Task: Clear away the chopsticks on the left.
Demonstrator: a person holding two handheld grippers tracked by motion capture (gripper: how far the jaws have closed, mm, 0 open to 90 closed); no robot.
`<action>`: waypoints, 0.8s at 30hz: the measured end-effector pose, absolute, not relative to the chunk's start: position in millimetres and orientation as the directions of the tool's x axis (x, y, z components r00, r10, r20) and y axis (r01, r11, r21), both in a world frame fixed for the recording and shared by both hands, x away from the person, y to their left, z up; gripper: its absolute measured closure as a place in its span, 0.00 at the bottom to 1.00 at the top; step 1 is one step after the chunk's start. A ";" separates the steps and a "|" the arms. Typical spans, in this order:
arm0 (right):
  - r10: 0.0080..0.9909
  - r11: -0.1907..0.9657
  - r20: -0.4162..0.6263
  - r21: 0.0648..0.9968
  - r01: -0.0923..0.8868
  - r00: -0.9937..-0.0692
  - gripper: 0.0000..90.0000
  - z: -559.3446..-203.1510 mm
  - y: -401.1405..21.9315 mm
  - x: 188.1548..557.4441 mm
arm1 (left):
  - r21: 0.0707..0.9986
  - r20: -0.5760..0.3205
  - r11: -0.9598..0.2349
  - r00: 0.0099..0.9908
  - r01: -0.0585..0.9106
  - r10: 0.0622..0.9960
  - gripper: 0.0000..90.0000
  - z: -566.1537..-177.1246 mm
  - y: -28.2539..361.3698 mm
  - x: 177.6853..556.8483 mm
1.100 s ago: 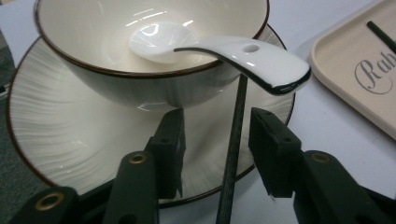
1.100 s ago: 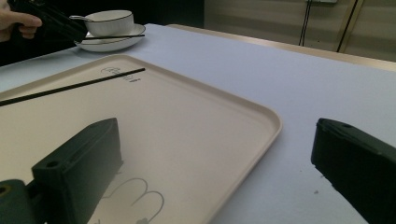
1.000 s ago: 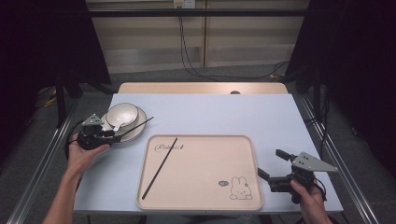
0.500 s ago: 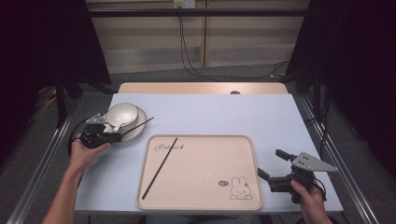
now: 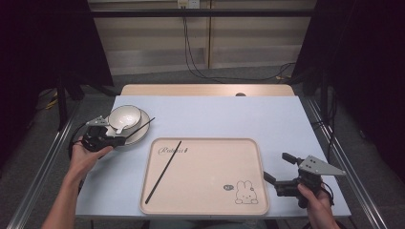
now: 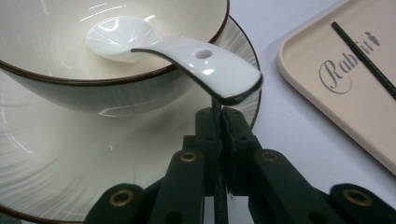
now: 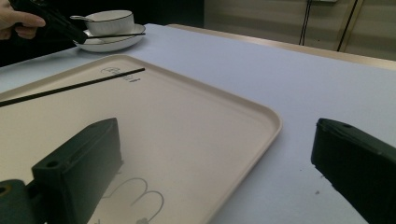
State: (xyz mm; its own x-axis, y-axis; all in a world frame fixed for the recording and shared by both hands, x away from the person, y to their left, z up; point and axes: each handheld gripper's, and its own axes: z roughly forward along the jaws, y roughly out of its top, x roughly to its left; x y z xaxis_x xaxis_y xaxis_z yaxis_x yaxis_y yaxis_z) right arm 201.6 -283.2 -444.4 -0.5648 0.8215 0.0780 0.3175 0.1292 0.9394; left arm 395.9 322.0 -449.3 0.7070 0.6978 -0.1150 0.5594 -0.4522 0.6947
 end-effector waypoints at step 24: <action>0.813 0.129 0.079 0.942 0.310 -0.577 0.01 -443.9 -282.7 201.0 | 0.734 -0.148 -0.350 0.641 0.582 0.754 0.96 -416.7 334.5 351.1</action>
State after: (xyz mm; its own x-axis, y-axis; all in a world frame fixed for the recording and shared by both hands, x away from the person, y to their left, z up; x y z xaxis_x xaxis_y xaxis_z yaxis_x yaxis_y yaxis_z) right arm 201.0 -282.7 -443.9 -0.5767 0.8131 0.0789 0.3103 0.1287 0.9419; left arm 351.1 334.5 -416.7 0.6406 0.7535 -0.1477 0.5815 -0.3505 0.7342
